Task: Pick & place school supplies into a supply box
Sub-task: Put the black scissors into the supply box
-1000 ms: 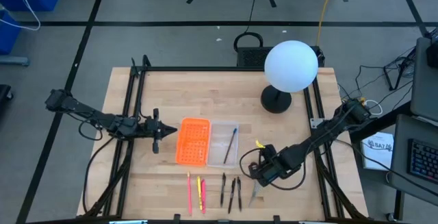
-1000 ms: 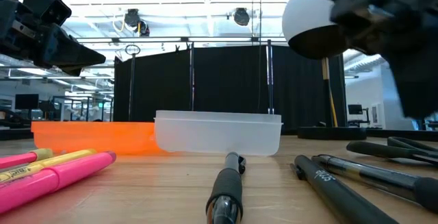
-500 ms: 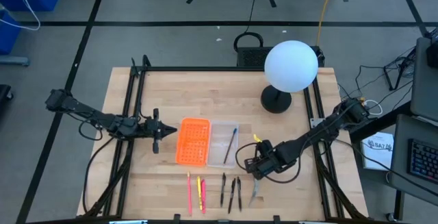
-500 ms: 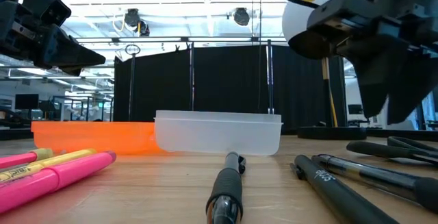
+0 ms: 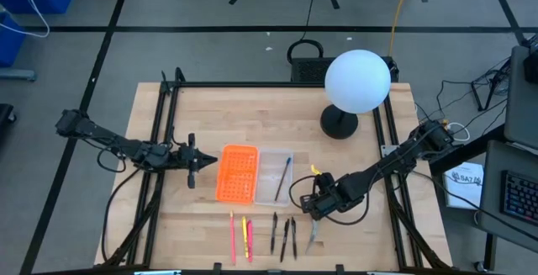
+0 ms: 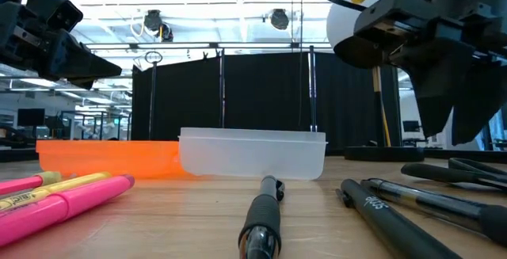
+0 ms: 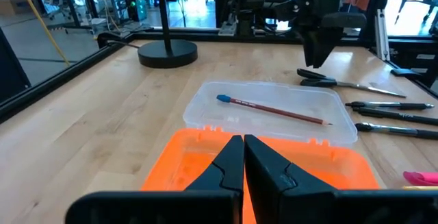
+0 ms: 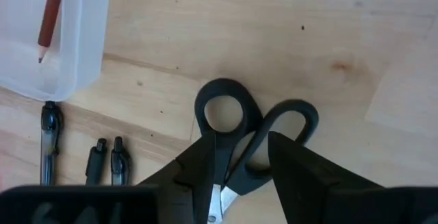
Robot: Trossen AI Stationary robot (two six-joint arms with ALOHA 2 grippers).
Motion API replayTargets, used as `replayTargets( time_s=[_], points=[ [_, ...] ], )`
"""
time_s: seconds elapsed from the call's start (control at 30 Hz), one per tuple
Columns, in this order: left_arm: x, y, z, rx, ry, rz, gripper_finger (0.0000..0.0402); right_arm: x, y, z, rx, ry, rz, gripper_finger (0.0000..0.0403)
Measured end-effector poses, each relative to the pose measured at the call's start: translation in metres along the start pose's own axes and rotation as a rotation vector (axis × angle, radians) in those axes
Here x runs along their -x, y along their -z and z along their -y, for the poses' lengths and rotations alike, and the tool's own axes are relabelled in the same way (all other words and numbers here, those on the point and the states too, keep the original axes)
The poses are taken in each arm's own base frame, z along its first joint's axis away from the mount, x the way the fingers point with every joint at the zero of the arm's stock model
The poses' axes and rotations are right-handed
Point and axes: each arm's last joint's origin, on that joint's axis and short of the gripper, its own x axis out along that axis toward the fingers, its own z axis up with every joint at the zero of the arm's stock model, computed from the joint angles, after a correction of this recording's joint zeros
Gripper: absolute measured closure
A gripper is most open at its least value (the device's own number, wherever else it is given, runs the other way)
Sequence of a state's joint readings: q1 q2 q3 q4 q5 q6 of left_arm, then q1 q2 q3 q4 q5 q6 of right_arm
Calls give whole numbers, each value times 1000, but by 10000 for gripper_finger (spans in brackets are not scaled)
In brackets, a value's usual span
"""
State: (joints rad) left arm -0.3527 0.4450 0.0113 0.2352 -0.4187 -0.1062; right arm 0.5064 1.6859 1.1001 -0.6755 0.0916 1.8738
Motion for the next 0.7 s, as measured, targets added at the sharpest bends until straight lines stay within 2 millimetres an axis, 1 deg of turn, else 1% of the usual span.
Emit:
replayTargets(
  time_s=[0.07, 0.27, 0.43, 0.53, 0.7],
  points=[
    [0, 0, 0, 0, 0, 0, 380, -4, 1, -1, 0, 14, -14, 273],
    [0, 0, 0, 0, 0, 0, 380, -29, 3, 0, 11, 87, -19, 273],
    [0, 0, 0, 0, 0, 0, 380, -35, -2, -2, 62, 111, -40, 273],
    [0, 0, 0, 0, 0, 1, 380, -36, -5, -1, 176, 122, -42, 273],
    [0, 0, 0, 0, 1, 1, 380, -37, -10, -1, 469, 135, -56, 280]
  ],
)
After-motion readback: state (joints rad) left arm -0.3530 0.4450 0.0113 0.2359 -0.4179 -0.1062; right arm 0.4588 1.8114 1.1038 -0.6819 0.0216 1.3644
